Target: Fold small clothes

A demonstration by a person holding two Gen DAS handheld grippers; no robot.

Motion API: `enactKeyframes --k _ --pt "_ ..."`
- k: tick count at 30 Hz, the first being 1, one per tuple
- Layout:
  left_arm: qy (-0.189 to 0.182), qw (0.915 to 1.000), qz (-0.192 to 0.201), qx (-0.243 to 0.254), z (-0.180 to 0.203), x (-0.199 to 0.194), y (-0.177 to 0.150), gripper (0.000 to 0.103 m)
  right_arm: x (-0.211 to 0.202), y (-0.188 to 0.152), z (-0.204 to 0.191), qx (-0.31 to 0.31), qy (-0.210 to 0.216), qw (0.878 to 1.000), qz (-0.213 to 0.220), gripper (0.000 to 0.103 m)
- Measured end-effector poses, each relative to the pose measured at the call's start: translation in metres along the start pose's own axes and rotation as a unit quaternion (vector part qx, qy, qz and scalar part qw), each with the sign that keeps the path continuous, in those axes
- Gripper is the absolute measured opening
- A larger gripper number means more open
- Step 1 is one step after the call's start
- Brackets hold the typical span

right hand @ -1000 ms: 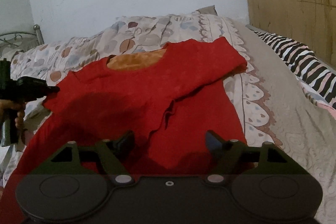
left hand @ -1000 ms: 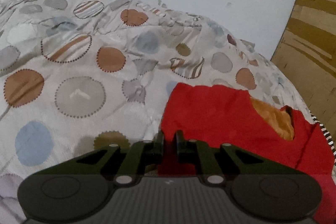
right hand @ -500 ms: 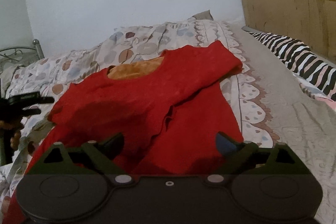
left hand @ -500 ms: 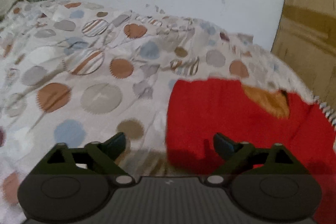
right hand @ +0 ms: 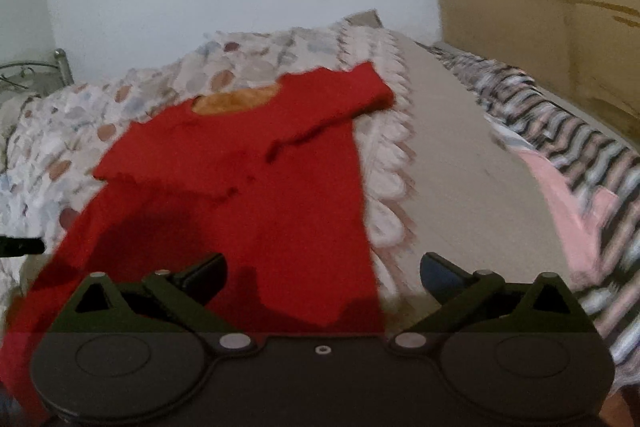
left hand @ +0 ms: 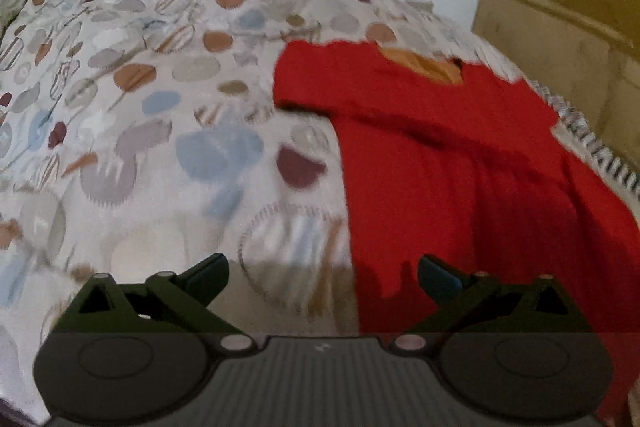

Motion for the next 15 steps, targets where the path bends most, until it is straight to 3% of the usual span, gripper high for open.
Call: enactKeyframes --k 9,15 --pt "0.012 0.9996 -0.024 0.007 0.011 -0.021 -0.027 0.103 -0.029 -0.033 0.024 0.061 -0.005 0.998 -0.014 0.095" --pt "0.007 0.9991 -0.042 0.010 0.011 -0.025 -0.036 0.102 -0.031 -0.037 0.009 0.034 -0.010 0.999 -0.016 0.085"
Point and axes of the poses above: each gripper's, at about its wrist camera, not at the fingertips, and x roughly the way its jaws point, z to its right, y to its top, the point moved 7 cm from there along x, roughly the way its jaws point, and after that the axes turned 1 degree about -z, right-handed, at the moved point
